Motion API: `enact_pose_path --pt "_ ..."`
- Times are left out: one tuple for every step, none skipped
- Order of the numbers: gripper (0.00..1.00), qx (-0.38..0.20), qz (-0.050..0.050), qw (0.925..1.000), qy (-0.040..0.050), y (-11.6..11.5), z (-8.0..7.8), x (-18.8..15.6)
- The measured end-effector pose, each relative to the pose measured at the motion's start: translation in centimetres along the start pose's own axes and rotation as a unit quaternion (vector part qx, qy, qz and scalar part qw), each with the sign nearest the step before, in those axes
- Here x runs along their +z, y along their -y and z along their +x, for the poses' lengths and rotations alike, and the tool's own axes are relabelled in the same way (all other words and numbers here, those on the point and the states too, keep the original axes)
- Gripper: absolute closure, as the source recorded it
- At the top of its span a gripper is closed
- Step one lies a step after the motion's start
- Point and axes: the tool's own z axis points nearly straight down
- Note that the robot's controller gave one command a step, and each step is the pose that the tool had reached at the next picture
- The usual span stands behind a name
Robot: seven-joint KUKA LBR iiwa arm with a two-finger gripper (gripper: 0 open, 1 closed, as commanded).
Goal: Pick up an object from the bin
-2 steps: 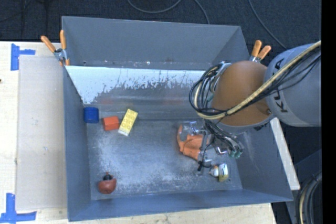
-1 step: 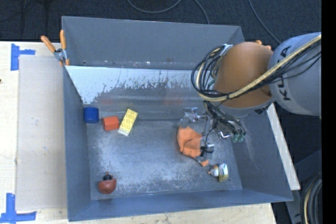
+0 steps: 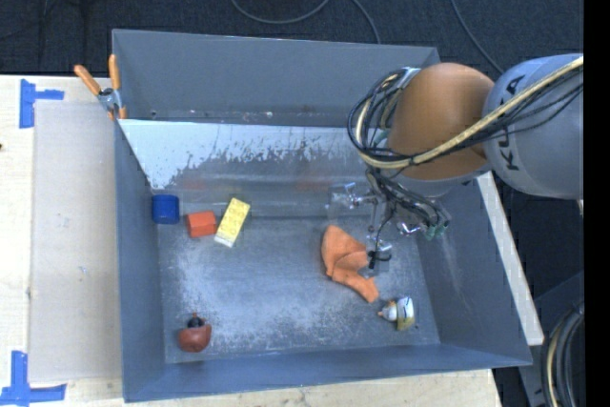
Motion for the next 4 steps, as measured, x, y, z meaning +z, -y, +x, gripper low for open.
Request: enact_pose_path --pt "0.00 0.032 0.000 0.9995 -0.0004 1.1 -0.4 4.3" --pt "1.00 -0.110 0.000 0.9939 0.0008 2.8 -0.3 6.4" --pt "1.00 -0.110 -0.001 0.9940 0.0008 2.8 -0.3 6.4" --pt "1.00 -0.118 -0.003 0.9930 -0.0028 2.6 -0.3 2.4"
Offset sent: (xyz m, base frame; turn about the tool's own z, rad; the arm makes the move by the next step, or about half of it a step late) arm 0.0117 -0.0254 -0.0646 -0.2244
